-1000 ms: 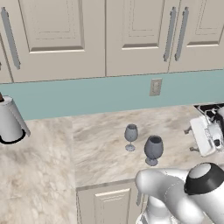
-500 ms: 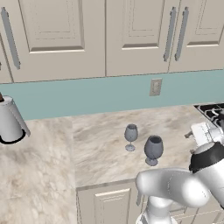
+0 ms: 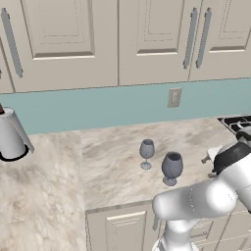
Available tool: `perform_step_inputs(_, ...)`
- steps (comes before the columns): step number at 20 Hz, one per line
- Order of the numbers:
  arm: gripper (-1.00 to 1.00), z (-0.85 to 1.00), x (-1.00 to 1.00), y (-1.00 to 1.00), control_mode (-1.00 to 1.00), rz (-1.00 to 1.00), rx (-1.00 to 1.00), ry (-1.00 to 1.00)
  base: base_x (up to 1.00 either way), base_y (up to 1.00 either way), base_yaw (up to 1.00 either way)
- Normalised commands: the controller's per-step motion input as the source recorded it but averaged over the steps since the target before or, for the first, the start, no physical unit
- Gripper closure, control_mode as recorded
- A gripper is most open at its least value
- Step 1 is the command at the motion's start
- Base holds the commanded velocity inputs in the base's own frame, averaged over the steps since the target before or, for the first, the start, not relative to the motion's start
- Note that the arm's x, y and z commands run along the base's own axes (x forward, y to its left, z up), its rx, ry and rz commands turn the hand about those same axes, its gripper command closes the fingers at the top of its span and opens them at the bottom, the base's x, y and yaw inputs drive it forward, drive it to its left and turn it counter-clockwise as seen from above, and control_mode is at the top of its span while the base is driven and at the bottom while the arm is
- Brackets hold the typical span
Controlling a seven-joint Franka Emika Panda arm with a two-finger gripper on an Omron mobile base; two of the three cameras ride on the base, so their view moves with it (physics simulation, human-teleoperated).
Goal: Retrieve the wine glasses from the counter and place one next to each plate.
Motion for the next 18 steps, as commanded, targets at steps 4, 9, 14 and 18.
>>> perform_step_inputs(4,-1.00,-0.06,0.00,0.30,-1.00,0.00,0.19,0.05,0.00,0.00,0.00)
perform_step_inputs(9,-1.00,-0.02,0.01,0.41,-1.00,0.00,0.10,0.11,0.00,0.00,0.00)
perform_step_inputs(14,-1.00,-0.01,0.02,0.54,-1.00,0.00,0.00,0.13,0.00,0.00,0.00)
perform_step_inputs(18,-1.00,-0.01,0.01,0.45,-1.00,0.00,0.00,0.09,0.00,0.00,0.00)
